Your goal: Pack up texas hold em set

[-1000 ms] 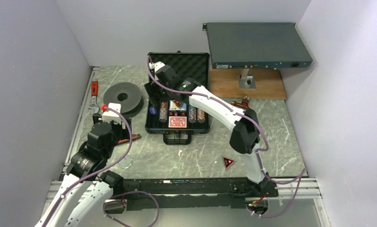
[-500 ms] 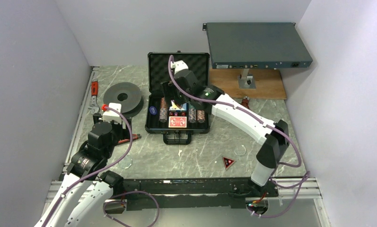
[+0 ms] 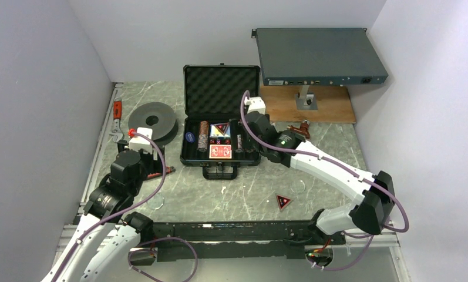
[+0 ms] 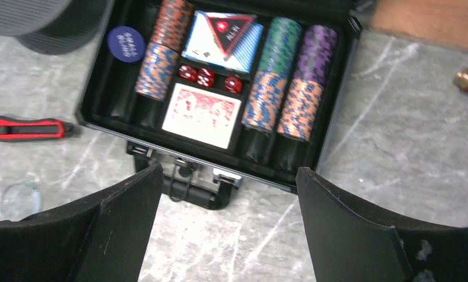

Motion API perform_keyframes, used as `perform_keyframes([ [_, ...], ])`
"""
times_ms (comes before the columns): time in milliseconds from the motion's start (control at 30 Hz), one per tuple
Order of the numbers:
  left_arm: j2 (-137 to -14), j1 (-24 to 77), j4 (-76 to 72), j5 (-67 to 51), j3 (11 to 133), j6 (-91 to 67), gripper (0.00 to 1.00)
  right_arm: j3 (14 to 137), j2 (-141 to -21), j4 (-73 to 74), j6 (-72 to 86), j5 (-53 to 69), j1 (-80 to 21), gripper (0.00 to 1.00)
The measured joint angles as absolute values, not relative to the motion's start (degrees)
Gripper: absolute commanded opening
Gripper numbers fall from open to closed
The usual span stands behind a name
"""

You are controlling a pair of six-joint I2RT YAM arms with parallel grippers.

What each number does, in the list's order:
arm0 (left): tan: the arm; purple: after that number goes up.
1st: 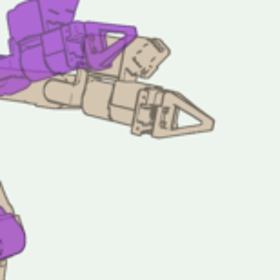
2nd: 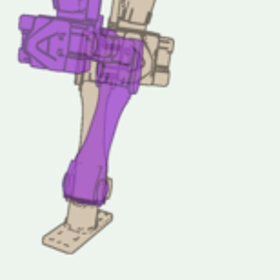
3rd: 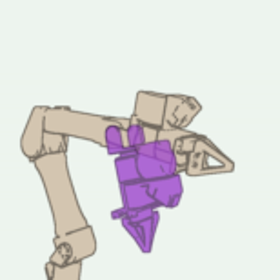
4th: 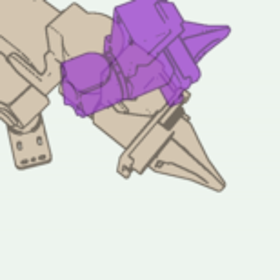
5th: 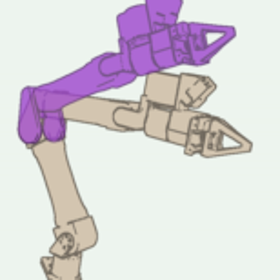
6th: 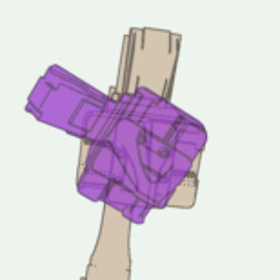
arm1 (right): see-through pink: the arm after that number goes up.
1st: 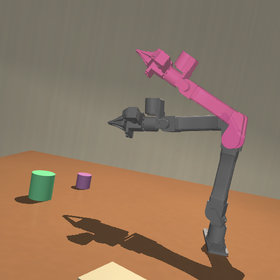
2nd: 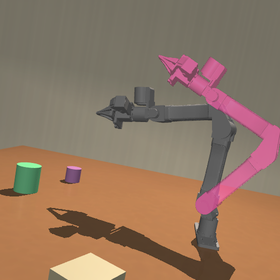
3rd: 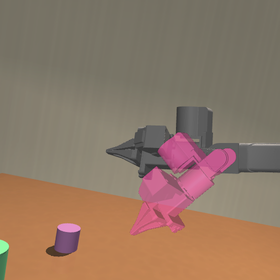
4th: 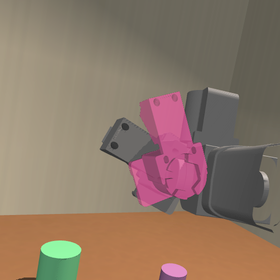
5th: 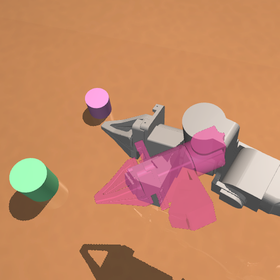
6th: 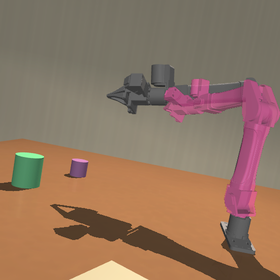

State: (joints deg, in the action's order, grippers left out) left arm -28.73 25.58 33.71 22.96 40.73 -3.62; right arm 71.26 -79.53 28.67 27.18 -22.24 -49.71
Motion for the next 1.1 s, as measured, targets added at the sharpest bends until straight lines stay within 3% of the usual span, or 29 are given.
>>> perform_keyframes([
  [467,-28.93,25.58,33.71,21.12,40.73,-3.62,0.87,57.56,-73.58,37.78,38.54,-28.42,-48.05,0.95],
  [1100,-29.08,25.58,33.71,19.70,40.73,-3.62,0.87,45.15,-64.53,44.99,49.04,-25.30,-35.29,1.00],
])
